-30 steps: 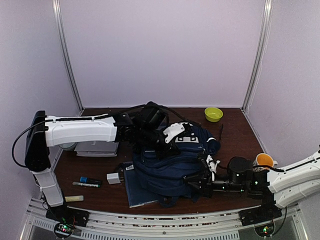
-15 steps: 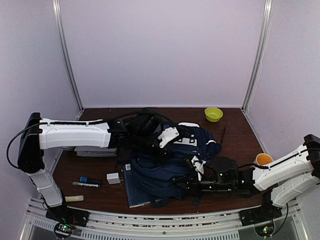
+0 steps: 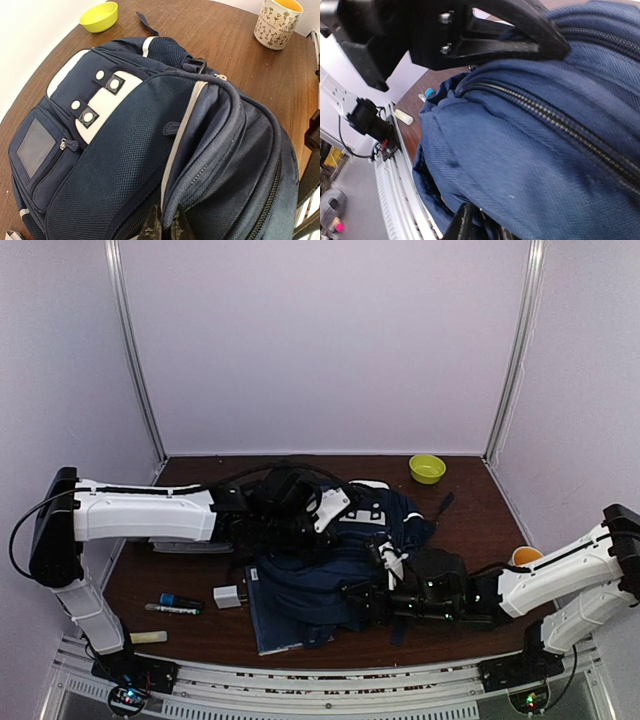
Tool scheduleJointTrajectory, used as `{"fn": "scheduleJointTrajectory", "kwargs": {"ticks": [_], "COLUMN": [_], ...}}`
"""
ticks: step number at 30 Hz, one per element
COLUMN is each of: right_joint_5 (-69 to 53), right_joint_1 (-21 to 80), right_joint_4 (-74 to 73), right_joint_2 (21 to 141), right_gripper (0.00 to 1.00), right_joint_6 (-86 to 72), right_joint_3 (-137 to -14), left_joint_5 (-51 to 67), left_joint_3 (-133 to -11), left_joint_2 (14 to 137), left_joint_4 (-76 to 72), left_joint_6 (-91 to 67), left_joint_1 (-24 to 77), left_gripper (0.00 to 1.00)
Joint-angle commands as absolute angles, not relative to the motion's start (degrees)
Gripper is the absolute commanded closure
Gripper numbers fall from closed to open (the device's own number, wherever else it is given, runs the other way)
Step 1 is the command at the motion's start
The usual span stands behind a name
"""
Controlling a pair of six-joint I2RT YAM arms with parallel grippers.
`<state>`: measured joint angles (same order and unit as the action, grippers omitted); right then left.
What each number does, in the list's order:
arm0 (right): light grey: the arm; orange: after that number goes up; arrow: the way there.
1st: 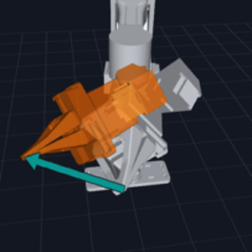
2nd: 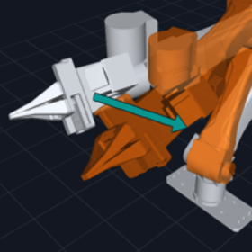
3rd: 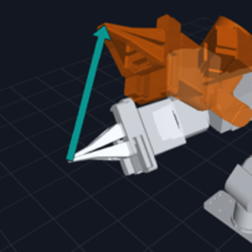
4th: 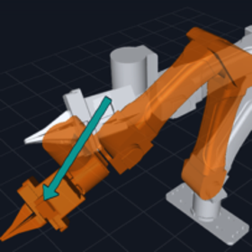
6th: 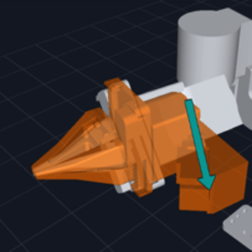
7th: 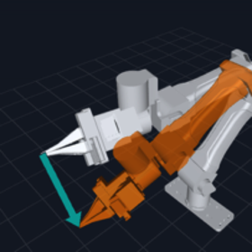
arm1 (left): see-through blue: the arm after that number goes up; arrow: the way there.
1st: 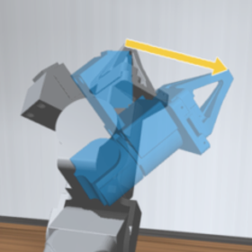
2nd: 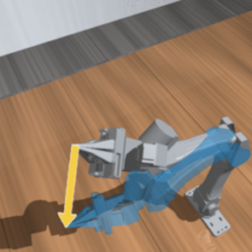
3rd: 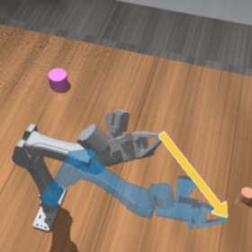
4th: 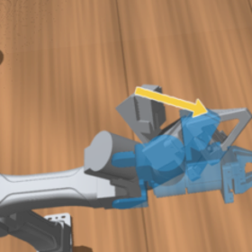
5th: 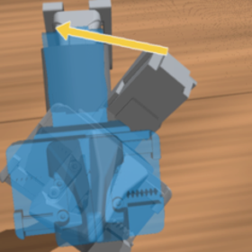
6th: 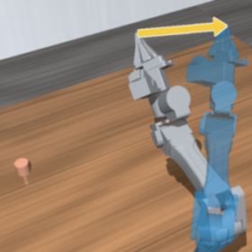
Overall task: Pack the student bag
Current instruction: Unzip the largest pocket of the student bag.
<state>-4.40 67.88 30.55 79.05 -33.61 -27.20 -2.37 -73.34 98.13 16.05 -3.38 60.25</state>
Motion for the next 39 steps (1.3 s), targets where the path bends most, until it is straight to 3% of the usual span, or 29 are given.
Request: {"fn": "scheduleJointTrajectory", "kwargs": {"ticks": [1,4,6,13,21,26,33,39], "right_joint_5": [-1.41,-1.54,-2.42,-3.07,13.6,17.31,-2.63,-5.44], "right_joint_1": [68.31,68.37,68.37,68.37,68.11,68.03,67.7,67.98], "right_joint_4": [30.73,31.16,31.32,28.7,13.0,13.54,19.34,21.03], "right_joint_2": [78.53,76.05,73.72,63.93,54.68,50.92,59.88,67.46], "right_gripper": [0.71,0.56,0.52,0.46,0.41,0.41,0.45,0.49], "right_joint_6": [-36.97,-36.89,-36.51,-35.12,-24.14,-10.77,-12.59,-13.18], "right_joint_3": [-29.02,-27.31,-25.74,-21.22,-20.97,-17.86,-18.55,-22.23], "left_joint_5": [-3.93,-2.94,-2.98,-2.76,0.21,0.03,-3.1,-2.65], "left_joint_3": [-72.41,-70.84,-70.23,-69.15,-67.08,-66.83,-66.28,-66.48], "left_joint_2": [96.0,95.09,94.72,94.29,92.66,92.26,91.76,91.76], "left_joint_4": [9.91,8.84,8.58,7.71,6.45,7.52,8.28,7.82], "left_joint_6": [-6.13,-5.8,-5.66,-5.45,-4.03,-3.52,-5.57,-6.32], "left_joint_1": [59.95,59.94,60.02,59.94,60.03,60.05,60.03,60.04], "left_gripper": [1.0,1.0,1.0,1.0,1.0,1.0,1.0,1.0]}}
